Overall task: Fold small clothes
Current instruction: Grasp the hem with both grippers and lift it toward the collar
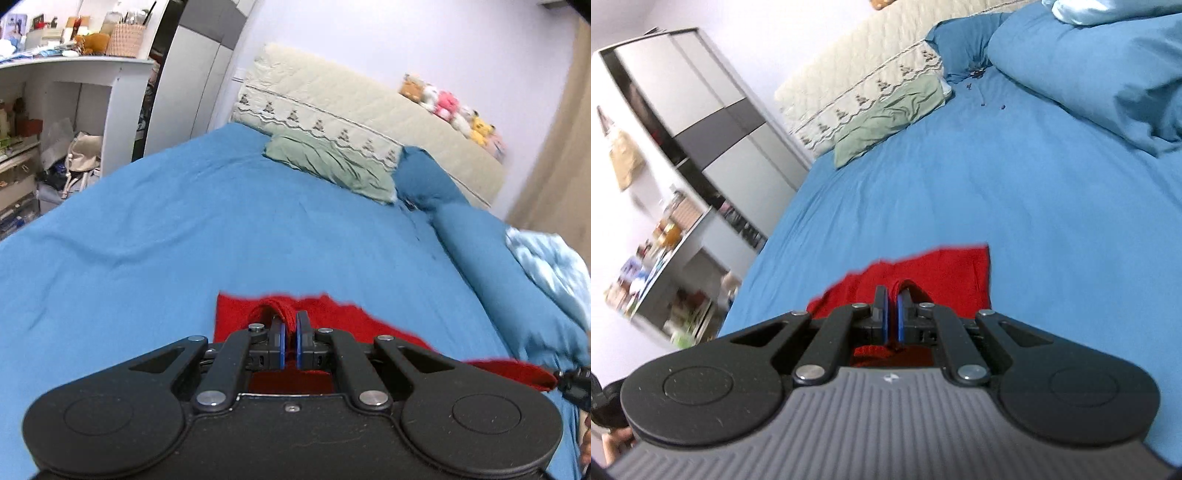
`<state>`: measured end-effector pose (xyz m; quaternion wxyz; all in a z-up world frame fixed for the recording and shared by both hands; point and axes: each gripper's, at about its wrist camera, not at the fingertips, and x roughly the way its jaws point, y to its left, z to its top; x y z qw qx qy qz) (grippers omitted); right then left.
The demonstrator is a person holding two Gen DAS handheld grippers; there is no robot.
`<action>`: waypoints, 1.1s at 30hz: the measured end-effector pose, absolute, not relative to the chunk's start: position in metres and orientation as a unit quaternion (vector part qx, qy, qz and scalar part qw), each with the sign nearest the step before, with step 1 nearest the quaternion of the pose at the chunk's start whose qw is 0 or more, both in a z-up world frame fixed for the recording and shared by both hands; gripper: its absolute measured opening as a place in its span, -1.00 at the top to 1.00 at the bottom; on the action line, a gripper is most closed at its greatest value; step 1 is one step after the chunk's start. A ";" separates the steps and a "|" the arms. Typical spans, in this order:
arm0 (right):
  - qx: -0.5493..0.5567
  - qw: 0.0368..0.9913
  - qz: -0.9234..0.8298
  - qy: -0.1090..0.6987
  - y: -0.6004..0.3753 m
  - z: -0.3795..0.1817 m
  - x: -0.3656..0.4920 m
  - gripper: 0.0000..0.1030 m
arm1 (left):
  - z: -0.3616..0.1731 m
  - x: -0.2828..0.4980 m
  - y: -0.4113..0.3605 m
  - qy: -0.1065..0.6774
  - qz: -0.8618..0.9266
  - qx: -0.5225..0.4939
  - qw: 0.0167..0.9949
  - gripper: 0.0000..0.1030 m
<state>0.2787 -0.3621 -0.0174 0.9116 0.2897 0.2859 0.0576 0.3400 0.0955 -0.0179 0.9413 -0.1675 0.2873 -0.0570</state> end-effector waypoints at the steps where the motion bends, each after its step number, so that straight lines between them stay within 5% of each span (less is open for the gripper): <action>1: 0.291 0.911 0.052 0.288 -0.363 -0.021 0.301 0.61 | -0.024 0.363 0.095 0.285 -0.049 -0.170 0.942 0.90; 16: 0.283 0.912 0.000 0.296 -0.363 -0.123 0.469 0.60 | -0.105 0.509 0.094 0.328 0.024 -0.188 0.925 0.82; 17: 0.286 0.911 0.001 0.297 -0.363 -0.125 0.473 0.49 | -0.106 0.512 0.096 0.331 0.026 -0.197 0.923 0.72; 19: 0.294 0.907 -0.006 0.302 -0.364 -0.129 0.473 -0.13 | -0.105 0.501 0.099 0.326 0.045 -0.202 0.922 -0.11; 20: 0.292 0.910 -0.007 0.292 -0.366 -0.126 0.466 -0.63 | -0.102 0.486 0.100 0.310 0.041 -0.195 0.930 -0.22; 21: 0.282 0.919 -0.003 0.276 -0.364 -0.123 0.455 -0.84 | -0.099 0.471 0.098 0.292 0.028 -0.178 0.939 -0.26; 28: 0.139 0.933 0.108 0.313 -0.307 -0.140 0.382 -0.83 | -0.138 0.385 0.061 0.324 -0.081 -0.038 0.942 -0.30; 33: 0.098 0.924 0.056 0.366 -0.296 -0.192 0.371 -0.78 | -0.184 0.383 0.069 0.377 -0.062 -0.041 0.923 -0.34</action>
